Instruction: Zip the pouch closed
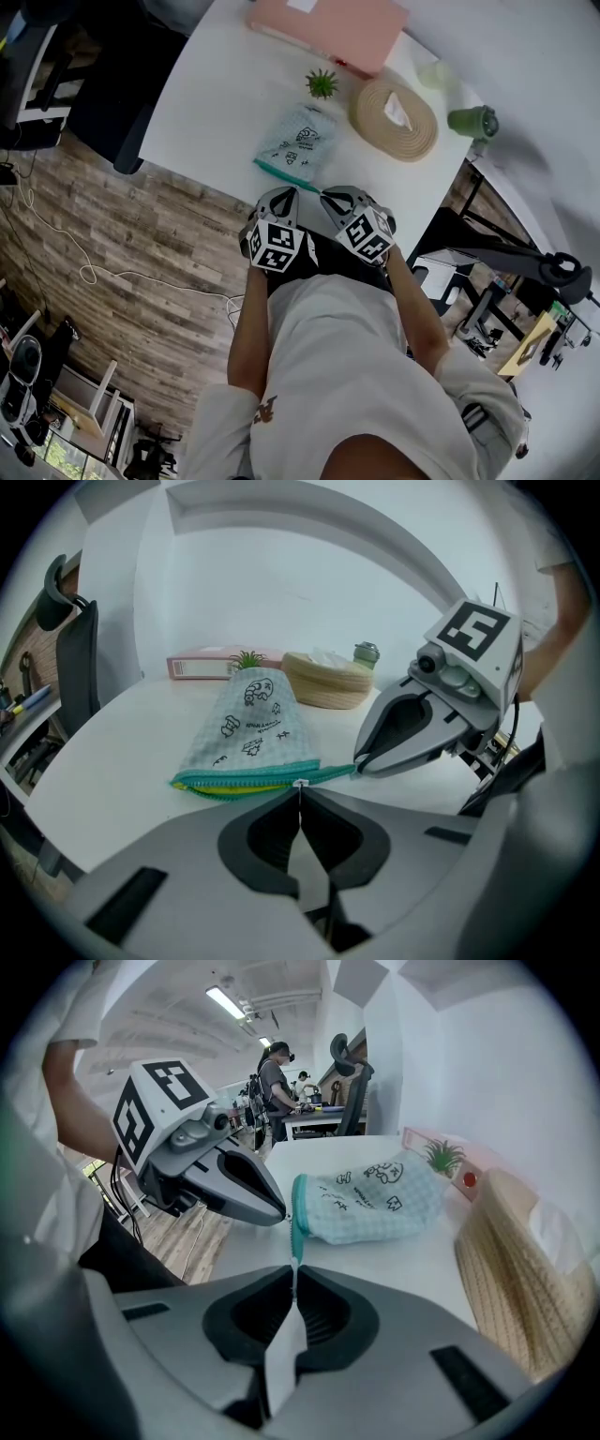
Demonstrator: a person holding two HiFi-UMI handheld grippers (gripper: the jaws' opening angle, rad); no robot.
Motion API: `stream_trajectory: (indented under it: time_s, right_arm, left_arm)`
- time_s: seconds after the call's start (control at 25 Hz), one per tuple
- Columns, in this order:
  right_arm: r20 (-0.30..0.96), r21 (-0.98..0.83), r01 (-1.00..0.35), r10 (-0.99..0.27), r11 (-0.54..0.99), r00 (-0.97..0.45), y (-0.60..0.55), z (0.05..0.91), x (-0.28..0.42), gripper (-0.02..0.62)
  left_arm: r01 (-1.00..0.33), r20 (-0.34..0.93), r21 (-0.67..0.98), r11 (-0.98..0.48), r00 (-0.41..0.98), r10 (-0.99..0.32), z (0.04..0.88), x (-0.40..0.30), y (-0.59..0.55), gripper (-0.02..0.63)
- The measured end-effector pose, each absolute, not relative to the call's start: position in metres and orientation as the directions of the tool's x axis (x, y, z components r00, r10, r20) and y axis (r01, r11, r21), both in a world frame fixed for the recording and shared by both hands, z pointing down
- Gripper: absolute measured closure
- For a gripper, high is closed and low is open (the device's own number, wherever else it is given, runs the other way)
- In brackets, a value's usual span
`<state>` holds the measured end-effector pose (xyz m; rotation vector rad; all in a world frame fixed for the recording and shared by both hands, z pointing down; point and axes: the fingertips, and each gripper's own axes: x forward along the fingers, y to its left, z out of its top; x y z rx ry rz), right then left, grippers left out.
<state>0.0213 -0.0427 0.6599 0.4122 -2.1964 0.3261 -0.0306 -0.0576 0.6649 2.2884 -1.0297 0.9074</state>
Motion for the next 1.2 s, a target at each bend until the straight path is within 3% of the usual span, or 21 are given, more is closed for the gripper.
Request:
stream_trajectory:
  time_s: [1.2]
  right_arm:
    - [0.796,-0.085,-0.43,-0.198,0.899,-0.572,-0.047,0.661,0.026,0.577]
  left_arm:
    - [-0.81,0.735,0.115,-0.574,0.459,-0.5,0.665,-0.056,-0.073,0.607]
